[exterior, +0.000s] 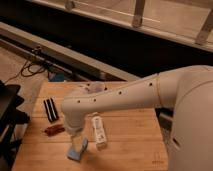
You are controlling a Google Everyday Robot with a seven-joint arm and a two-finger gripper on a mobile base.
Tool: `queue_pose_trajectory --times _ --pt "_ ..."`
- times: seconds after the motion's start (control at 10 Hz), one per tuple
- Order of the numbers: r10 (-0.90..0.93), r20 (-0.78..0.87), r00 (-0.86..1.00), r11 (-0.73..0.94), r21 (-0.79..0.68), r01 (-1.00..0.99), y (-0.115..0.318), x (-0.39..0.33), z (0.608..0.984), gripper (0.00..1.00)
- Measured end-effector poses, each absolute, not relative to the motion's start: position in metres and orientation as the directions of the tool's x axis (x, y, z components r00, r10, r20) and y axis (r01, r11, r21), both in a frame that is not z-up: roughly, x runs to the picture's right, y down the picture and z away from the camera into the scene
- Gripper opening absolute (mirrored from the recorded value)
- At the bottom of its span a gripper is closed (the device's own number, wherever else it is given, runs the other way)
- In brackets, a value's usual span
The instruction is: Wipe the white sponge on the table
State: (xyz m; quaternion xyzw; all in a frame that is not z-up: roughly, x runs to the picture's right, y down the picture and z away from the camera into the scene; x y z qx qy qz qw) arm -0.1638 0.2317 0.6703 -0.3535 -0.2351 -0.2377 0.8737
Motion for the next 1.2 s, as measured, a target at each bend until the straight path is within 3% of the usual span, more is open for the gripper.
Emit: queue_pose_trajectory --times 0.6,1.2 --pt "-0.288 0.604 0.743 0.474 -0.584 0.658 0.301 -0.158 0.714 0.80" --pt "-0.338 0.541 0.770 0.488 -0.598 0.635 0.322 -0.146 0.746 0.80"
